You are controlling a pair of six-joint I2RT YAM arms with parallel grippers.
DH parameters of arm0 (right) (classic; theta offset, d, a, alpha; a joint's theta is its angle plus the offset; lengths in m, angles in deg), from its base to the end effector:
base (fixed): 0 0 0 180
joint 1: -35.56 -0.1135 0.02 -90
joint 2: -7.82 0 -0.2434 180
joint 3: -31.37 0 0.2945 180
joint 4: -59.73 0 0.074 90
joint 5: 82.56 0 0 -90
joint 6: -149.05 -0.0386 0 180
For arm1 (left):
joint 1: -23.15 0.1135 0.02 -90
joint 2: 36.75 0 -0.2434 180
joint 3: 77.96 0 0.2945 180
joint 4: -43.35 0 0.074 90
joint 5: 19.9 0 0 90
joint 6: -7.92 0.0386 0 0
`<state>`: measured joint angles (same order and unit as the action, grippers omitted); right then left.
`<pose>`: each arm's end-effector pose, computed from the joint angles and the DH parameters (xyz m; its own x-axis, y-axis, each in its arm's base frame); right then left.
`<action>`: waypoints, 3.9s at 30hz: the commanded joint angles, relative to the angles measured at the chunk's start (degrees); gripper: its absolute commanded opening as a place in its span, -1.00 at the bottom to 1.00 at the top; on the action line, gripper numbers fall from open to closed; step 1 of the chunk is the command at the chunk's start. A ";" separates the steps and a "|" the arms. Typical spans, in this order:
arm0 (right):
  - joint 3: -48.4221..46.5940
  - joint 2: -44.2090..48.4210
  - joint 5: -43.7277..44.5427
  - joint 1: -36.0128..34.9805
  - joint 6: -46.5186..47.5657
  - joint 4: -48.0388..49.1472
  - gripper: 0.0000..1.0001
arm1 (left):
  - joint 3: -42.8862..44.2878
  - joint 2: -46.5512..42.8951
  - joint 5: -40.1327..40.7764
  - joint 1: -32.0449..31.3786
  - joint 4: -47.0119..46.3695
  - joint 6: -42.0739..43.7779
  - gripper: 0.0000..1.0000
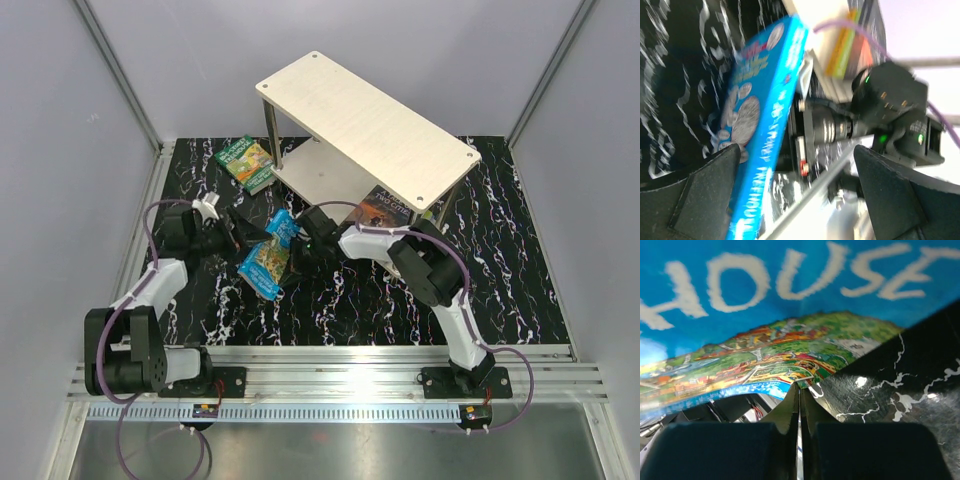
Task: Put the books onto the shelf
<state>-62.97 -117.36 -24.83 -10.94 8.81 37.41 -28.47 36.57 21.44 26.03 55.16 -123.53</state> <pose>0.3134 0.3602 0.0761 -0.9932 -0.1024 -0.0550 -0.1097 0.6700 0.7342 0.3015 -0.0139 0.1697 -0.8176 -0.4789 -0.3195 0.0467 0.4981 -0.8659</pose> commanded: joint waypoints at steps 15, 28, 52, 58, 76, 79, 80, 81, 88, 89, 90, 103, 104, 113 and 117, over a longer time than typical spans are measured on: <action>4.27 8.02 2.30 -1.05 -3.29 8.19 -1.00 | 2.68 4.20 7.94 -5.33 17.76 7.17 0.26; 6.82 17.25 4.50 -2.62 0.14 2.66 -1.00 | 13.67 -3.17 16.06 -5.42 32.29 13.06 -1.00; 2.08 36.76 13.72 -3.77 6.03 -14.91 0.66 | 1.46 -24.28 2.61 -5.51 7.86 -10.92 -1.00; 0.41 41.95 17.33 -3.77 7.53 -20.54 0.74 | 5.15 -23.31 2.52 -5.34 5.14 -14.35 -1.00; 4.10 48.63 16.36 -3.16 -4.52 -6.75 0.96 | 12.62 -29.28 -2.84 -5.34 -2.26 -32.73 -1.00; 4.28 48.11 16.71 -3.16 -4.69 -5.78 0.97 | 12.98 -31.04 -4.07 -5.34 -3.12 -35.62 -1.00; 4.28 47.58 16.72 -3.24 -4.61 -5.34 0.98 | 12.54 -31.57 -4.68 -5.34 -4.78 -36.67 -1.00; 4.10 47.23 16.72 -3.25 -4.61 -4.99 0.98 | 12.36 -32.27 -4.95 -5.34 -5.24 -38.25 -1.00; 0.33 43.81 14.44 -3.25 -4.96 -0.25 0.98 | 6.57 -35.34 -6.97 -5.34 -11.54 -44.22 -1.00; -0.55 42.84 13.82 -3.25 -5.65 1.58 0.98 | 5.69 -35.70 -6.54 -5.34 -15.74 -45.89 -1.00; -0.82 42.57 12.68 -3.25 -6.01 2.47 0.96 | 4.29 -35.79 -6.44 -5.34 -17.61 -48.61 -1.00; -0.82 44.76 10.38 -3.25 -5.40 7.85 -0.96 | 5.77 -34.56 -6.36 -5.34 -15.63 -47.06 -1.00; -1.43 45.55 10.65 -3.25 -4.70 6.28 -1.00 | 6.47 -34.30 -6.53 -5.34 -13.96 -44.70 -1.00; -14.00 50.56 24.17 -0.19 8.22 -13.94 -1.00 | 25.36 -27.97 2.51 -5.34 24.54 -16.23 -0.06; -17.16 51.97 21.56 9.63 10.94 -18.25 -1.00 | 25.20 -27.44 2.70 -5.34 24.38 -15.41 0.46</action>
<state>-74.79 -70.20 -8.13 -9.19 13.53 23.12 -4.50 8.98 22.14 20.56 73.30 -144.97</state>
